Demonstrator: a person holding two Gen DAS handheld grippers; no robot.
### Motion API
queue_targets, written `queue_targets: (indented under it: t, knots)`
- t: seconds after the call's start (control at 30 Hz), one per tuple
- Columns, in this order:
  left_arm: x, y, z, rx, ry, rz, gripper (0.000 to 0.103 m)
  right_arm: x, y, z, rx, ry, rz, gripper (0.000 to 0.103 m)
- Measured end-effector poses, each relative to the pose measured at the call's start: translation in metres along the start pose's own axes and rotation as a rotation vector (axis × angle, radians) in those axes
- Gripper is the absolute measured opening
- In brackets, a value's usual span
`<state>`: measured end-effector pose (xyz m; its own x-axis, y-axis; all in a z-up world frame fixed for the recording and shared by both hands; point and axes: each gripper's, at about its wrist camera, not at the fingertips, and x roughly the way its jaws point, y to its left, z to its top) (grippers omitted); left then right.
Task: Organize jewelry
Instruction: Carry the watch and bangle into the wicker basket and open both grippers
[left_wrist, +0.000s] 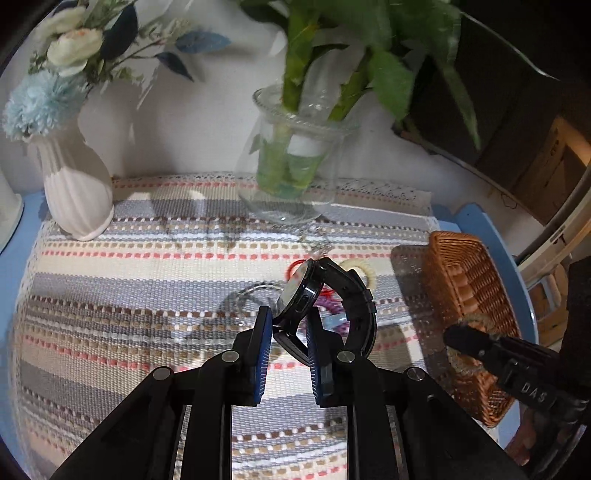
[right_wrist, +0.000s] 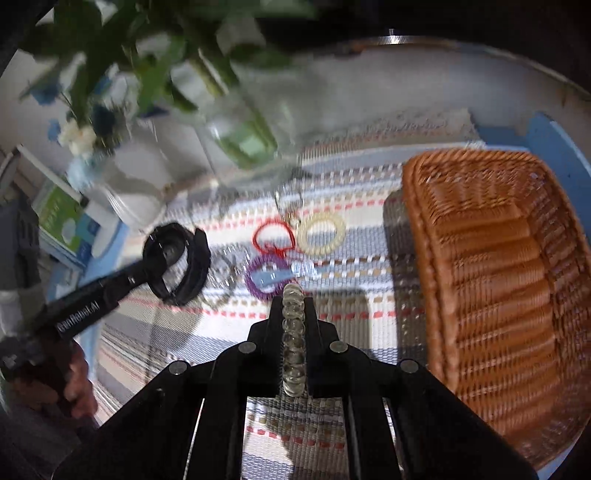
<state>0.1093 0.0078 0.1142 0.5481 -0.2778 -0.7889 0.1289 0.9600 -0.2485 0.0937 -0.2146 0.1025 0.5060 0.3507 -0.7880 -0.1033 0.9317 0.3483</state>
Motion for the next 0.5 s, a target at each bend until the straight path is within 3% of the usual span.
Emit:
queue_targets:
  t: [0.13,0.23,0.5]
  knots:
    - [-0.008,-0.034,-0.004,0.041,-0.001,-0.049,0.019,-0.034,-0.009,0.002,0.008,-0.073,-0.003,0.008]
    - [-0.007,-0.078,-0.003,0.128,0.011,-0.093,0.019,-0.054,-0.025,0.001,0.024,-0.116,-0.052,0.008]
    - [0.022,-0.178,0.004,0.309,0.04,-0.2,0.019,-0.086,-0.111,-0.013,0.223,-0.144,-0.188,0.008]
